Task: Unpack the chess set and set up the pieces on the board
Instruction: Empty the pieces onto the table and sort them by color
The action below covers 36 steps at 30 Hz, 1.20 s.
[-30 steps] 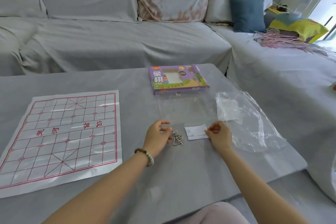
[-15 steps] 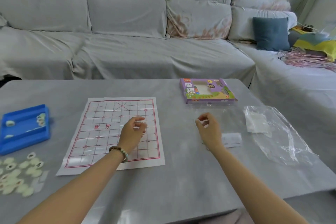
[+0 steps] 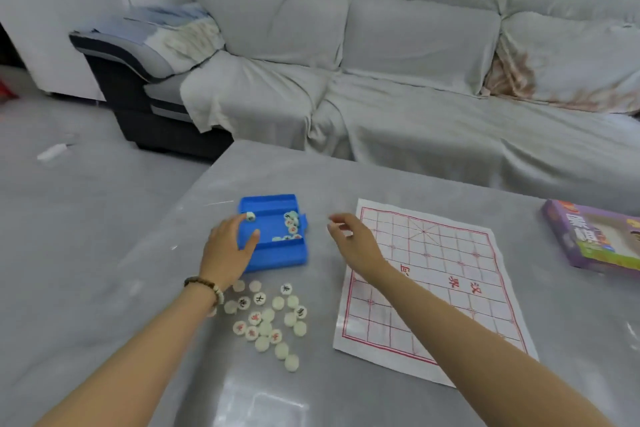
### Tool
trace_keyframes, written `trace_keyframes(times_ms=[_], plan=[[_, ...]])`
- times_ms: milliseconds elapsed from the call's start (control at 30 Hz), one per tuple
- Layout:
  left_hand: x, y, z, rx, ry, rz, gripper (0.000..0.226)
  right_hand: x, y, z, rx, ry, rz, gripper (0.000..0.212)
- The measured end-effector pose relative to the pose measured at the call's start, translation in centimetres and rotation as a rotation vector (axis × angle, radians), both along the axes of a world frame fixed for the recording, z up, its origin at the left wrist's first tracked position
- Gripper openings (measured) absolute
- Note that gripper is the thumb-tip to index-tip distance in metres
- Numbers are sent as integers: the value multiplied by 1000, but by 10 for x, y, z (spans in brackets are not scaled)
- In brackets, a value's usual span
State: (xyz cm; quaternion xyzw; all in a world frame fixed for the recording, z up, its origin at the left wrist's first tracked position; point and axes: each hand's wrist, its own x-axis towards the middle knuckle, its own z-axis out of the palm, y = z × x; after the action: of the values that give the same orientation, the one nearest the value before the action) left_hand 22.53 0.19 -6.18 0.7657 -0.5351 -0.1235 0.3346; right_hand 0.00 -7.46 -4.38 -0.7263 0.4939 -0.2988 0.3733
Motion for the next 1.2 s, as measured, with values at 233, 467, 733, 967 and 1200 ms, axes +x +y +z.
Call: trace_keyframes(times_ms=[233, 467, 733, 967, 1200], plan=[[28, 14, -43, 165, -282, 19, 84, 90, -34, -30, -282, 803, 341, 61], [26, 11, -45, 85, -264, 59, 89, 106, -5, -29, -188, 445, 434, 49], [27, 12, -44, 70, -189, 54, 80, 111, -10, -29, -185, 571, 359, 52], [27, 12, -43, 64, -151, 43, 80, 133, -24, -39, -221, 586, 163, 50], [27, 11, -43, 55, -143, 42, 80, 156, -18, -42, -155, 366, 242, 37]])
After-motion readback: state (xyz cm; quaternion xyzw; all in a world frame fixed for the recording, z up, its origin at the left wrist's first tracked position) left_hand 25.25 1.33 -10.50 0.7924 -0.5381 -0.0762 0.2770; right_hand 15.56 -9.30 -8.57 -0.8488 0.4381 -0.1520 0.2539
